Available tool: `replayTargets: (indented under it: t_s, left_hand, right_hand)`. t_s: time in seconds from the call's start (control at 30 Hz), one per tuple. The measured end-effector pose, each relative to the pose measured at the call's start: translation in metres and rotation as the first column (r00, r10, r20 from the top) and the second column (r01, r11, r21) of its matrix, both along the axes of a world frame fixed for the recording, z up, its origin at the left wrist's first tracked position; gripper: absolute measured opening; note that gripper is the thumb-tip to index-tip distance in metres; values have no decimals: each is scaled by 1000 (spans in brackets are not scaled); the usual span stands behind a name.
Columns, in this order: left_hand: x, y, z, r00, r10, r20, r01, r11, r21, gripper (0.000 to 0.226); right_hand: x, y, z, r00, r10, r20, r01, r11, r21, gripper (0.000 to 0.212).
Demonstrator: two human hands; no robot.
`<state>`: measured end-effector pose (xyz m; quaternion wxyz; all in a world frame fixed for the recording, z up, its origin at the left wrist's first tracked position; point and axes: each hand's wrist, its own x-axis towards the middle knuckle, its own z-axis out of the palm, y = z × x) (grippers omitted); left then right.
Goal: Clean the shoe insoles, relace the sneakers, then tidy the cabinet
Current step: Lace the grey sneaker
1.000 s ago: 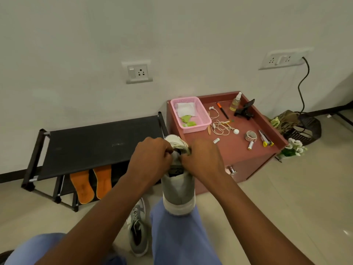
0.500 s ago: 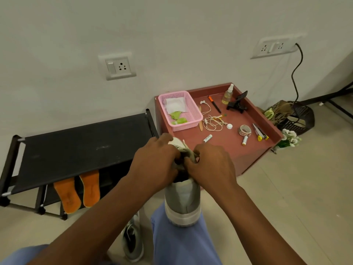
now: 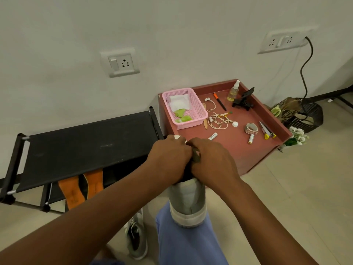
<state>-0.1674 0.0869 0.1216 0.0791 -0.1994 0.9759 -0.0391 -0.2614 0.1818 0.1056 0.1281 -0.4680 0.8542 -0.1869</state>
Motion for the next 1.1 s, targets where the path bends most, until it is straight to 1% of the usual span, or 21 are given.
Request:
replayTargets:
  t_s: [0.13, 0.2, 0.27, 0.33, 0.43, 0.5, 0.57, 0.63, 0.7, 0.77, 0.8, 0.83, 0.87, 0.93, 1.0, 1.07, 1.1]
  left_hand:
    - [19, -2, 2, 982, 7, -189, 5, 998, 60, 37]
    - [27, 0, 0, 968, 32, -249, -8, 995, 96, 33]
    - [33, 0, -4, 955, 60, -289, -26, 992, 122, 32]
    - [38, -1, -10, 936, 74, -345, -36, 993, 114, 30]
    - [43, 1, -17, 918, 102, -382, -53, 989, 138, 22]
    - [45, -1, -23, 898, 129, -420, -57, 982, 179, 30]
    - [43, 0, -22, 877, 128, -464, -33, 978, 208, 38]
    - [43, 1, -22, 856, 165, -490, -48, 969, 244, 30]
    - [45, 2, -24, 838, 195, -510, -63, 963, 263, 23]
    - [45, 3, -26, 802, 205, -561, -39, 955, 294, 24]
    - [43, 2, -27, 803, 181, -568, -33, 965, 262, 24]
    - [42, 2, -23, 822, 166, -545, -29, 967, 252, 22]
    - [42, 0, -21, 840, 173, -514, -33, 963, 269, 22]
    - [45, -4, -15, 825, 203, -527, -25, 945, 325, 24]
    - [48, -7, -7, 789, 283, -545, -31, 905, 425, 24]
    - [48, -14, -8, 753, 414, -512, -68, 822, 565, 20]
    - [46, -17, -9, 734, 465, -495, -93, 791, 605, 19]
  right_hand:
    - [-1, 3, 2, 999, -9, 47, 13, 995, -100, 34]
    - [1, 2, 2, 997, -5, 74, 13, 993, -114, 33]
    - [3, 2, 1, 998, 6, 65, 2, 993, -119, 32]
    - [5, 2, 1, 998, 12, 64, -3, 991, -132, 32]
    - [7, 4, 4, 995, 24, 102, -11, 993, -119, 37]
    - [7, 5, 7, 993, 27, 116, -15, 995, -102, 40]
    - [6, 3, 8, 995, 19, 95, -12, 998, -67, 36]
    - [5, 0, 9, 998, -3, 69, 5, 999, -33, 31]
    - [5, -2, 8, 998, -35, 52, 35, 999, -17, 31]
    - [7, -3, 7, 998, -55, 35, 55, 998, -13, 32]
    - [8, -4, 7, 998, -57, 31, 57, 998, -13, 31]
    - [9, -4, 7, 998, -54, 31, 55, 998, -13, 31]
    - [8, -3, 7, 998, -51, 37, 52, 999, -11, 29]
    - [5, -3, 8, 997, -42, 71, 42, 999, 8, 28]
    - [0, -2, 12, 992, -32, 124, 28, 999, 40, 32]
    - [-5, -2, 17, 981, -25, 192, 14, 998, 57, 40]
    - [-8, -2, 19, 972, -17, 235, 4, 998, 57, 42]
